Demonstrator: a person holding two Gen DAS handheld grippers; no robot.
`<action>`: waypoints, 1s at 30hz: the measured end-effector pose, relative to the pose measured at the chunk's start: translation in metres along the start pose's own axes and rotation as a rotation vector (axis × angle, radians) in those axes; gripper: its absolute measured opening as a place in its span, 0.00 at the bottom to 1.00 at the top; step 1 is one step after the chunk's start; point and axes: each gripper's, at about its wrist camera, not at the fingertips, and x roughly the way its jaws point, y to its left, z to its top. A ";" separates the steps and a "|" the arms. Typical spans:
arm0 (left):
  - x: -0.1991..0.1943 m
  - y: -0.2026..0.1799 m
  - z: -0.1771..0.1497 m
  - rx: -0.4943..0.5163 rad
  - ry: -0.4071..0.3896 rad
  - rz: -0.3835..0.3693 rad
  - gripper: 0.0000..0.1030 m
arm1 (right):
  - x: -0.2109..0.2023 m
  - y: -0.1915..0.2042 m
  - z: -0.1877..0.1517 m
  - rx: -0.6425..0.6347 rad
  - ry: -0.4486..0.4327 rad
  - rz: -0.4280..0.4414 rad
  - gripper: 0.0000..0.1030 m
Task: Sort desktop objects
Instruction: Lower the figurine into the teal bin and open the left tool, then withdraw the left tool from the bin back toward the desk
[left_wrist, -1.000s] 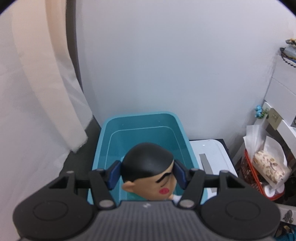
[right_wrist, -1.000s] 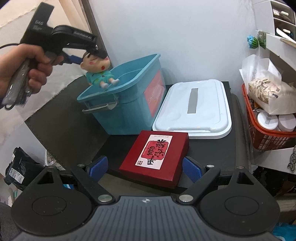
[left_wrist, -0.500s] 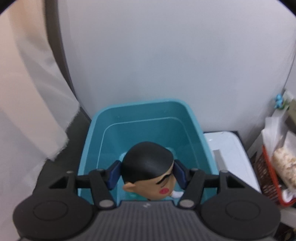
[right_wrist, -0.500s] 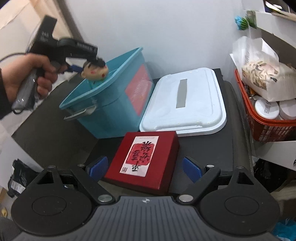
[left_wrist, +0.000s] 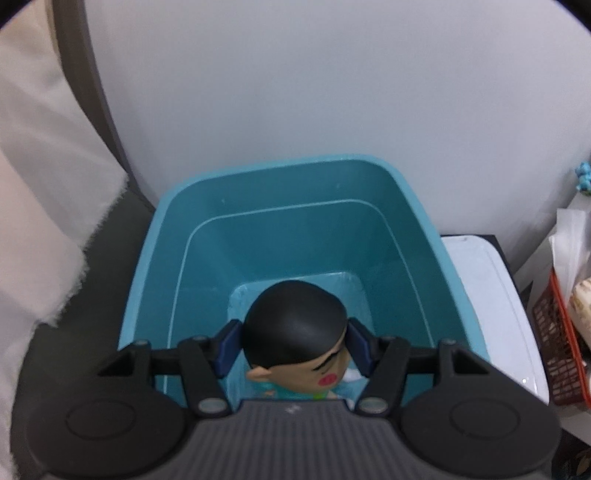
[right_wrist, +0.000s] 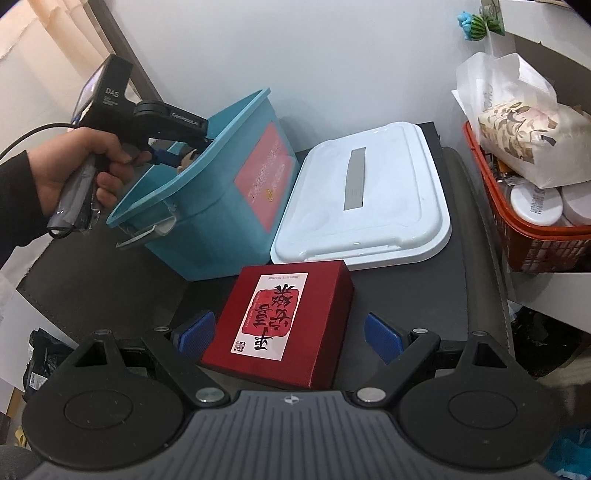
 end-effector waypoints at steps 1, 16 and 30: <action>0.003 0.001 0.001 -0.002 0.008 -0.002 0.62 | 0.001 0.000 0.000 0.002 0.002 -0.003 0.89; 0.006 0.011 0.000 -0.018 0.090 -0.020 0.72 | 0.005 -0.001 0.002 0.004 0.014 -0.004 0.89; -0.026 -0.001 -0.015 -0.001 0.063 -0.005 0.72 | -0.005 -0.003 0.003 -0.004 -0.010 -0.013 0.89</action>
